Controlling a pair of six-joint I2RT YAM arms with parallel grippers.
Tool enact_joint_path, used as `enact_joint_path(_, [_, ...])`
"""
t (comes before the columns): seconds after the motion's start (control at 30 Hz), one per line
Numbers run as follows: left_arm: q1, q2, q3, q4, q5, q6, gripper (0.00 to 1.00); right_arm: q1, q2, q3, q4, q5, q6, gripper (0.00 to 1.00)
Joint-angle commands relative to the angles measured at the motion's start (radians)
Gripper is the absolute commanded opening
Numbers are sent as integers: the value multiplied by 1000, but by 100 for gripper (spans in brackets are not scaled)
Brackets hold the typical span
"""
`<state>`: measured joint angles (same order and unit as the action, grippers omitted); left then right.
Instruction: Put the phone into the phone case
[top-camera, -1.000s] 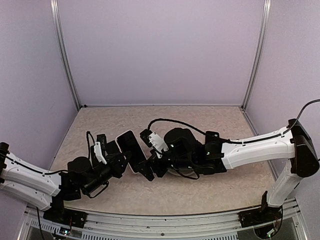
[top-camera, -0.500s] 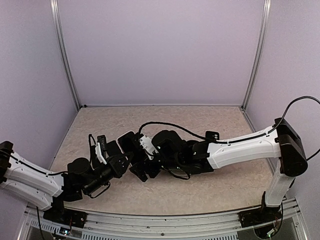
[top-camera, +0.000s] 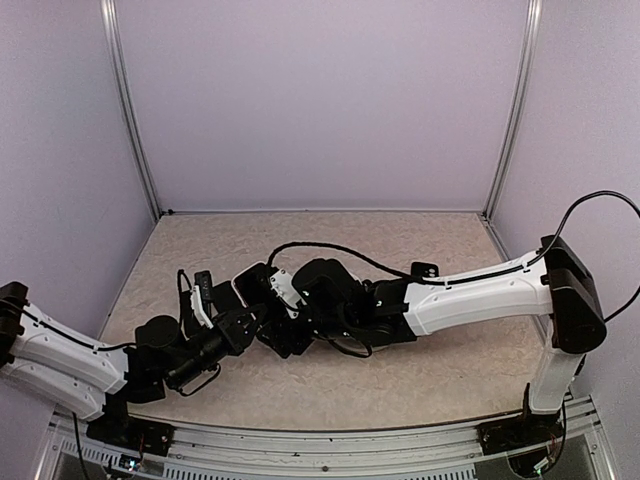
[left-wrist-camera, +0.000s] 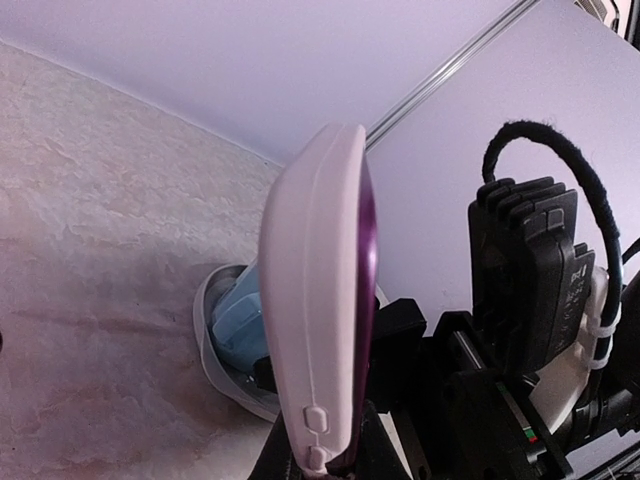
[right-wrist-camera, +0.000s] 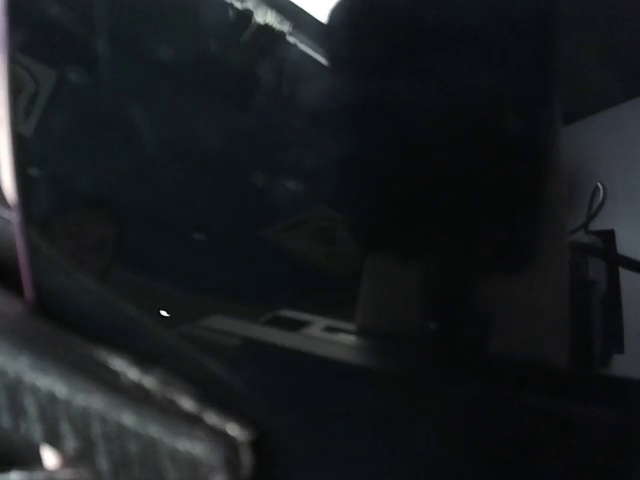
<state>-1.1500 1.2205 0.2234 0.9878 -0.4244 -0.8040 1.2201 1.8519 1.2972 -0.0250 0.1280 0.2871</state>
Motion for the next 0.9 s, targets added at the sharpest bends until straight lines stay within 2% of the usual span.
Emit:
enact_joint_path(0.0, [-7,6,7,79,49,-28,0,-8,16,18,-32,77,-34,53])
enact_joint_path(0.27, [-7,29,50,-38,29,-31,0,-3,28,25,-53,56,-41,49])
enact_joint_path(0.37, [-7,27,62,-70,20,-24,21,1,22,16,-52,47,-50,39])
enact_joint_path(0.47, [-7,8,58,-94,-1,-11,45,1,6,-9,-51,31,-49,37])
enact_joint_path(0.53, [-7,-18,52,-122,-19,1,49,1,-8,-29,-52,26,-46,36])
enact_joint_path(0.7, [-7,-70,44,-161,-61,60,50,3,-25,-56,-56,4,-53,35])
enact_joint_path(0.87, [-5,-117,59,-281,-154,74,70,4,-45,-84,-90,-53,-48,32])
